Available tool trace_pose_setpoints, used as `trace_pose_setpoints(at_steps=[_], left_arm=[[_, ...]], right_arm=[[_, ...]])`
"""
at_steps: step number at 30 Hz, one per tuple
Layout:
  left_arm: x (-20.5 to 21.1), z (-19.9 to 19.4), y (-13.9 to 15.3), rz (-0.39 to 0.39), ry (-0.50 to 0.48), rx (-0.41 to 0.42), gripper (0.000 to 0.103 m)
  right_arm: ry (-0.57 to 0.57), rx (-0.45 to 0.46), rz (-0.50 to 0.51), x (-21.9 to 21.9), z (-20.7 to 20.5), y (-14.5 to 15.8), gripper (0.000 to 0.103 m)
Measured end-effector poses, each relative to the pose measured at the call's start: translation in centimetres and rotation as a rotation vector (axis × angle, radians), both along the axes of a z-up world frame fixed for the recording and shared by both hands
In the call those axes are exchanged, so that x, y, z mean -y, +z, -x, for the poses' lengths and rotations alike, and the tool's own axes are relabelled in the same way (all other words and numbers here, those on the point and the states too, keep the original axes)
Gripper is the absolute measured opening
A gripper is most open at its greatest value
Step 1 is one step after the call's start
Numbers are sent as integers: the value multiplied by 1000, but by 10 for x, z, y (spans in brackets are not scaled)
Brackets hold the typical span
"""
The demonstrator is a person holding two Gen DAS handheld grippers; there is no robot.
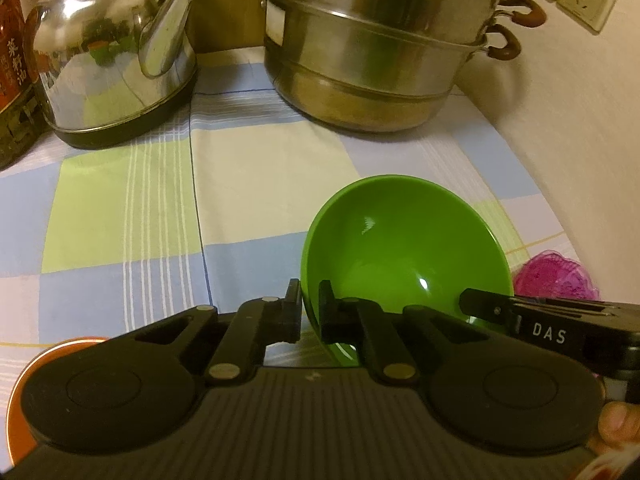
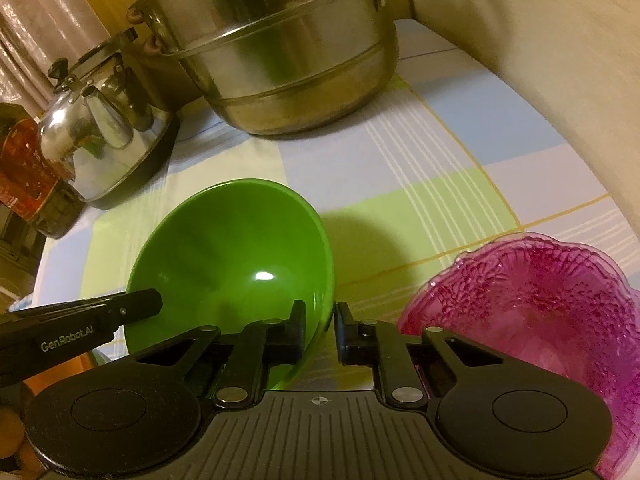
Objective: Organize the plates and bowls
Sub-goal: 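Close both grippers on the green bowl rim, then lift the green bowl and carry it over the orange-green bowl stack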
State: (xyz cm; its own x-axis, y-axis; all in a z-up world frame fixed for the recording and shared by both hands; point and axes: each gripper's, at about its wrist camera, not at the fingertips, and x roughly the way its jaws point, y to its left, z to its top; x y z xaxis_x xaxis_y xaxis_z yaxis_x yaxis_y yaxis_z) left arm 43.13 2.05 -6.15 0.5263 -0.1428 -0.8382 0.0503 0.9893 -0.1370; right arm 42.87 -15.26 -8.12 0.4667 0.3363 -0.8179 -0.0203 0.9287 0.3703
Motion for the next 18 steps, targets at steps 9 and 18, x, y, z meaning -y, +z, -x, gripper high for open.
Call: trace_pose_setpoints(at_steps=[9, 18], left_arm=[[8, 44, 27, 29, 0, 44, 7], [9, 113, 52, 47, 17, 81, 7]], right_arm=[[-2, 48, -1, 13, 33, 34, 14], [22, 68, 23, 15, 91, 61, 14]])
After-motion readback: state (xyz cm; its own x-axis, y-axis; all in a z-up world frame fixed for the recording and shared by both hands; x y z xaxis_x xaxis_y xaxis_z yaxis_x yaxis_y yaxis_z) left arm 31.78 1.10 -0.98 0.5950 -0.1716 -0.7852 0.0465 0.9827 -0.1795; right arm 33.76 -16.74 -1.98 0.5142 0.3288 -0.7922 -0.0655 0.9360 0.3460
